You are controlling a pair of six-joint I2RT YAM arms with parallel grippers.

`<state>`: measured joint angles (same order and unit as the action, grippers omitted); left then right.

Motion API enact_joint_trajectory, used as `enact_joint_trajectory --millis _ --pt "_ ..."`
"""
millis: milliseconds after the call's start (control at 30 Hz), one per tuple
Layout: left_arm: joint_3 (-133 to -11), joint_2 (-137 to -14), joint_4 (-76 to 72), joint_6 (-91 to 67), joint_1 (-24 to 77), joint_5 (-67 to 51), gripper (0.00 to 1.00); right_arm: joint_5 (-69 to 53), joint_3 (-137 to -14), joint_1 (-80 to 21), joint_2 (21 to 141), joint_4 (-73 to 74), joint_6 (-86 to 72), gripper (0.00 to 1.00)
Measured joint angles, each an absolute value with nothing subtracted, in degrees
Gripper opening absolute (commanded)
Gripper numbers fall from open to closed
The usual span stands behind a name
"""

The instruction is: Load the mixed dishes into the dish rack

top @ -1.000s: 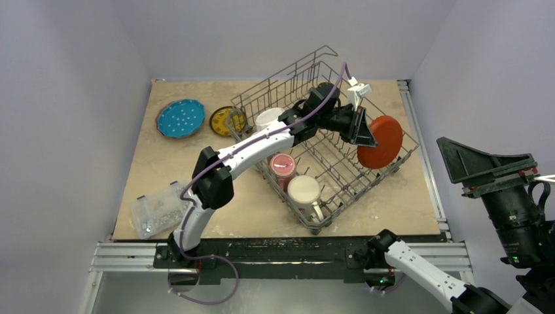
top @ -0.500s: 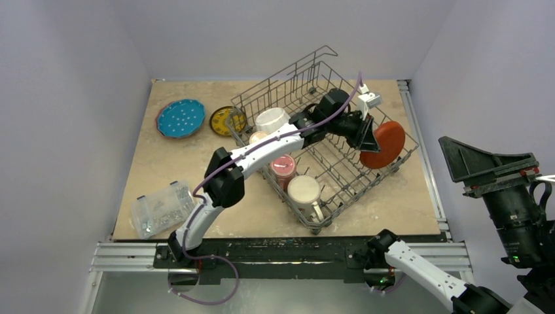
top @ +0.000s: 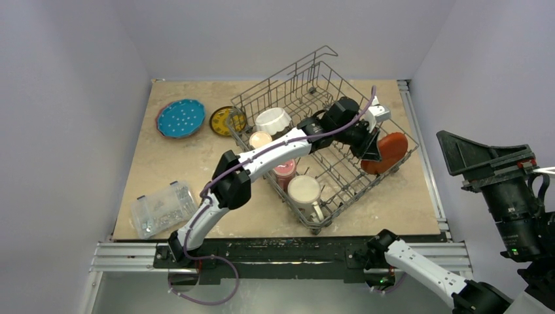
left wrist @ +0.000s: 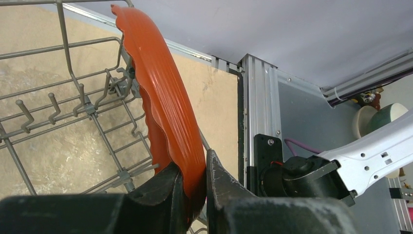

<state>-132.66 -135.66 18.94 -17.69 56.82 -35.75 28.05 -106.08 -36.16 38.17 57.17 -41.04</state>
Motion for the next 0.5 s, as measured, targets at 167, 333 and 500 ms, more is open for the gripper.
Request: enact_joint_trajectory --millis 167,333,500 --pt "-133.29 -135.68 19.46 -17.15 57.08 -34.24 0.0 29.12 -106.04 -36.8 38.5 57.54 -40.86 0.98" --pt "-133.43 -135.63 19.35 -19.07 57.69 -30.83 0.0 30.02 -106.04 -37.36 38.5 57.76 -40.86 0.98" --pt "-125.14 -132.51 13.82 -21.61 58.35 -25.85 0.0 31.0 -106.04 -37.67 38.48 57.91 -40.88 0.98"
